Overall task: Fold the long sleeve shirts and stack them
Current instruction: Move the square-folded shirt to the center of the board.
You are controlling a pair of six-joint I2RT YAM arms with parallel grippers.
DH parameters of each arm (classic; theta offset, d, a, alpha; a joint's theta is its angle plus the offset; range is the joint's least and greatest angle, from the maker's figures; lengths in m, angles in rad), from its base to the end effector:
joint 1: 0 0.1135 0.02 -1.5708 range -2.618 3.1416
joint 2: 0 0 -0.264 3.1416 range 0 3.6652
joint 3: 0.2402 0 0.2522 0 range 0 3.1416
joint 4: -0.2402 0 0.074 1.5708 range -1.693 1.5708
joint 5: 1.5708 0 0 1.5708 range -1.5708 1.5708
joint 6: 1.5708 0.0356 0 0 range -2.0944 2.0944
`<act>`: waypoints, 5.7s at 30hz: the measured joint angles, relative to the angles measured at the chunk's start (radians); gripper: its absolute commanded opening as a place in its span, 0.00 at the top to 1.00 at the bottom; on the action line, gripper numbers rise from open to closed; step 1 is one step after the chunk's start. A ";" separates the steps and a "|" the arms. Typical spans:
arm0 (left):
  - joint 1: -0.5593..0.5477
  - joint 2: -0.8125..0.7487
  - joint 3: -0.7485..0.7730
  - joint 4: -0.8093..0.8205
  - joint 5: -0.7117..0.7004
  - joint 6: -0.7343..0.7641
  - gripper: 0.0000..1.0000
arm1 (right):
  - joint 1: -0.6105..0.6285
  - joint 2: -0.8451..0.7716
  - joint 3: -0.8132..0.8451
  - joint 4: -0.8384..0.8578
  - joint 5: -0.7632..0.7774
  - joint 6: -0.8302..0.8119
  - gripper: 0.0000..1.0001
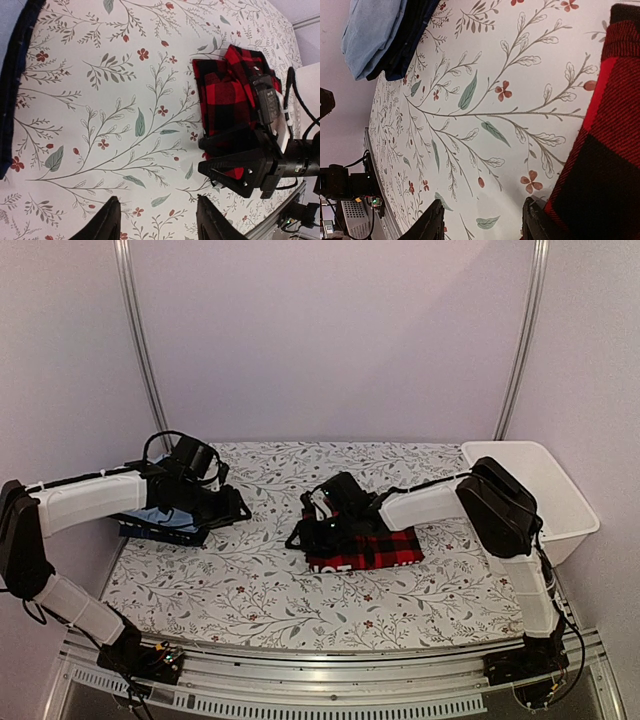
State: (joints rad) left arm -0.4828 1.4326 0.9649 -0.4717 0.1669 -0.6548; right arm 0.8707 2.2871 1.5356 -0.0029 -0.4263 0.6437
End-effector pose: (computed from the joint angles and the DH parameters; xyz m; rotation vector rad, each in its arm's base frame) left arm 0.2574 -0.1416 0.2300 -0.1539 2.6191 -0.6462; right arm 0.3050 0.3849 0.1163 -0.5320 2.5353 1.1719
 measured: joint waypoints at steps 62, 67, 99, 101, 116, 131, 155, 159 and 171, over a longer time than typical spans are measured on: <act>0.146 0.140 -0.280 0.272 -0.532 -0.369 0.77 | -0.138 -0.838 -0.377 0.003 0.185 -0.158 0.38; 0.151 0.171 -0.261 0.283 -0.546 -0.364 1.00 | -0.138 -0.887 -0.396 0.012 0.210 -0.166 0.37; -0.367 0.327 0.009 0.149 -0.504 -0.464 1.00 | -0.138 -1.013 -0.510 -0.084 0.372 -0.248 0.32; -0.404 0.337 0.024 0.139 -0.494 -0.483 1.00 | -0.138 -1.017 -0.518 -0.089 0.372 -0.253 0.32; -0.469 0.434 0.168 0.093 -0.455 -0.492 0.80 | -0.138 -1.032 -0.547 -0.105 0.371 -0.264 0.32; -0.593 0.388 0.356 -0.002 -0.352 -0.324 0.58 | -0.138 -1.038 -0.552 -0.154 0.436 -0.264 0.31; -0.568 0.731 0.606 0.139 -0.139 -0.163 0.64 | -0.139 -1.071 -0.552 -0.259 0.530 -0.248 0.31; -0.559 0.758 0.607 0.179 -0.126 -0.156 0.68 | -0.139 -1.071 -0.552 -0.265 0.530 -0.244 0.31; -0.555 0.799 0.550 0.294 -0.124 -0.135 1.00 | -0.139 -1.057 -0.552 -0.267 0.530 -0.240 0.31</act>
State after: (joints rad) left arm -1.0374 2.2314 1.5150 -0.1776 0.0429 -0.7902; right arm 0.7319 1.2304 0.9840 -0.2695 0.1036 0.4034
